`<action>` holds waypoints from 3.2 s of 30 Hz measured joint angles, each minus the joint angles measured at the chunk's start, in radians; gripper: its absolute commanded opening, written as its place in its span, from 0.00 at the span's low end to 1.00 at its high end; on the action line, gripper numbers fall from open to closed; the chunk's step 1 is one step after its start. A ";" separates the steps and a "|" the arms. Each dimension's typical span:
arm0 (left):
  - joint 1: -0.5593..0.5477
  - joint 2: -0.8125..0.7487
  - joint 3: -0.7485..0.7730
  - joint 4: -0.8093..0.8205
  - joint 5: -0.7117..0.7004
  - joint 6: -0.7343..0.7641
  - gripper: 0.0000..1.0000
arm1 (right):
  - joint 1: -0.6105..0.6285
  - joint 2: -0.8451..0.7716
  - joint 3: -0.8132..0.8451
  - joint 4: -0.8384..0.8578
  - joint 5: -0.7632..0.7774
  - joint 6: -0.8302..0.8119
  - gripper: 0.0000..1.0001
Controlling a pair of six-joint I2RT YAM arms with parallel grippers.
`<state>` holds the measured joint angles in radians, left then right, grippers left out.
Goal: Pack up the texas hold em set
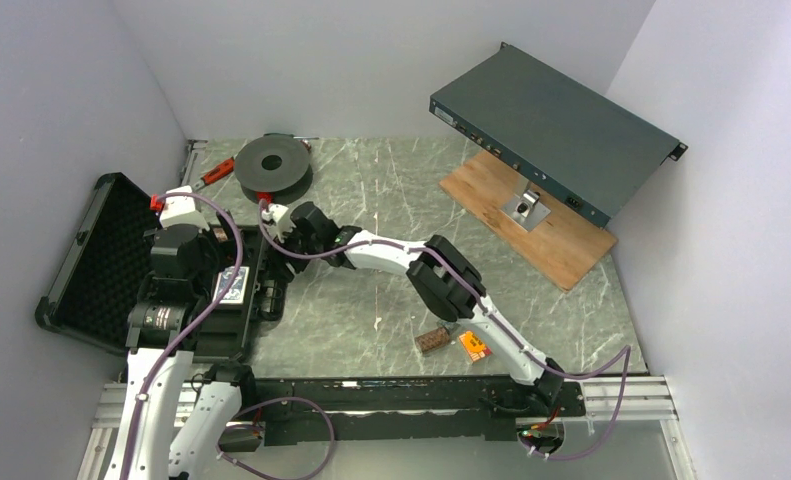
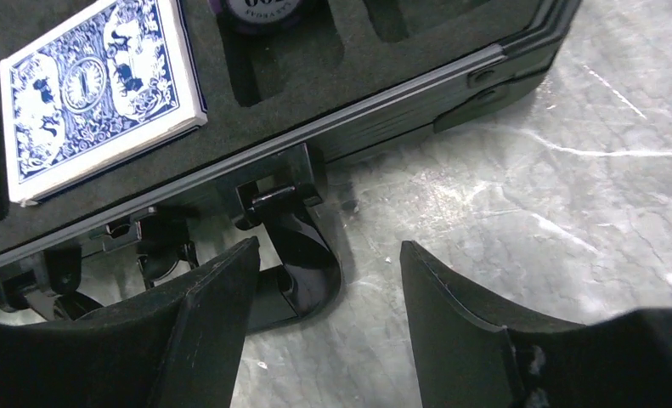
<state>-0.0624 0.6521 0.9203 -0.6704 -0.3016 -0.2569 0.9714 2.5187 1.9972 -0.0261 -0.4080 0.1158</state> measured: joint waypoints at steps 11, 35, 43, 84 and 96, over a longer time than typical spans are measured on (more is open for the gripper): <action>0.000 0.000 0.000 0.000 0.000 0.000 0.98 | 0.035 0.035 0.053 -0.024 0.018 -0.069 0.33; 0.000 0.020 0.000 0.000 0.000 0.000 0.98 | 0.019 -0.235 -0.394 0.159 0.136 -0.105 0.00; 0.000 0.020 0.000 0.000 0.001 0.000 0.97 | -0.071 -0.360 -0.591 0.164 0.195 -0.137 0.00; 0.000 0.020 0.000 0.000 0.016 0.000 0.98 | 0.018 -0.172 -0.210 -0.090 0.078 -0.139 0.55; 0.000 0.019 0.000 0.000 0.015 0.000 0.98 | 0.072 -0.097 -0.112 -0.124 0.233 -0.191 0.14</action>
<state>-0.0624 0.6712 0.9203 -0.6708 -0.2863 -0.2569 1.0439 2.4222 1.8854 -0.1497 -0.1749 -0.0750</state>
